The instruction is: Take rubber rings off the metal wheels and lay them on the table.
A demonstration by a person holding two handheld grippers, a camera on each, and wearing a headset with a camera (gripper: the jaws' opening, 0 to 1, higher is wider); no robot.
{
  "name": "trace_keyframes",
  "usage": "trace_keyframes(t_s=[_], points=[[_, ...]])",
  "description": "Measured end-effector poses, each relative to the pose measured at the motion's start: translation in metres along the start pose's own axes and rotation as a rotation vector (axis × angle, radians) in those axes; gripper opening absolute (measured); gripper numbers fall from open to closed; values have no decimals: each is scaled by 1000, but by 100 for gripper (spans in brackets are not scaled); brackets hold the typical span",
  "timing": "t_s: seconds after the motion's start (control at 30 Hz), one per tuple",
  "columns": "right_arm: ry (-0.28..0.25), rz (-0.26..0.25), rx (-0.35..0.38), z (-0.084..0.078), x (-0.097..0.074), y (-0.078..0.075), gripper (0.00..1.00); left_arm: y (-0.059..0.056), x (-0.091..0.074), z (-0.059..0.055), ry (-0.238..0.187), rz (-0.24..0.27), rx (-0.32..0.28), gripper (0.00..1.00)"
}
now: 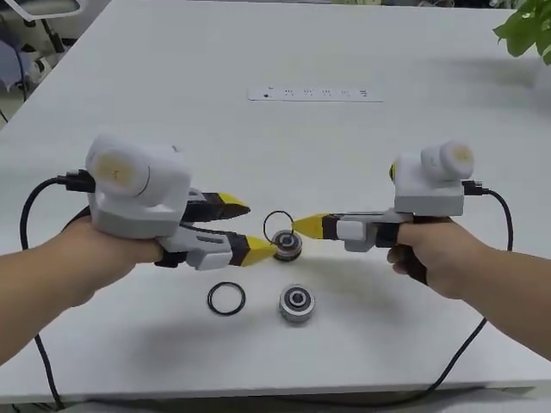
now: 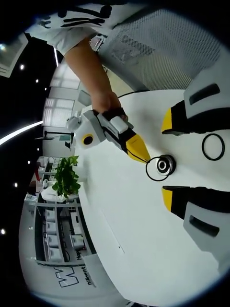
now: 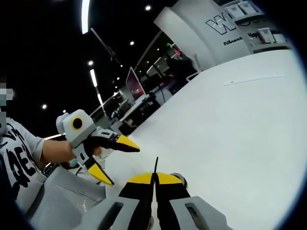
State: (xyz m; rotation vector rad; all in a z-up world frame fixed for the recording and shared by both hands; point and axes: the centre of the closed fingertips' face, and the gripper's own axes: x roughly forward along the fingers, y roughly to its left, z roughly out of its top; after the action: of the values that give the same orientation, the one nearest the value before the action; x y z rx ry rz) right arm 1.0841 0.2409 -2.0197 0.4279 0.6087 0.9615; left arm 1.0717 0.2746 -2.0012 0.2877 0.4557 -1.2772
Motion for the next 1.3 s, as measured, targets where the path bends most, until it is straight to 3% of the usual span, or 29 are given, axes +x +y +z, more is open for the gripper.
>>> trace_keyframes(t_s=[0.17, 0.33, 0.67, 1.1, 1.3], points=[[0, 6, 5, 0, 0, 4, 0, -3, -8, -2, -10, 2, -13, 48], [7, 8, 3, 0, 1, 8, 0, -7, -15, -10, 16, 8, 29, 51], [15, 25, 9, -1, 4, 17, 0, -10, -33, -13, -16, 22, -27, 57], [36, 48, 17, -6, 9, 28, 0, -15, -50, -15, -44, 37, -55, 64], [40, 65, 25, -7, 11, 34, 0, -14, -54, -21, -37, 47, -72, 68]])
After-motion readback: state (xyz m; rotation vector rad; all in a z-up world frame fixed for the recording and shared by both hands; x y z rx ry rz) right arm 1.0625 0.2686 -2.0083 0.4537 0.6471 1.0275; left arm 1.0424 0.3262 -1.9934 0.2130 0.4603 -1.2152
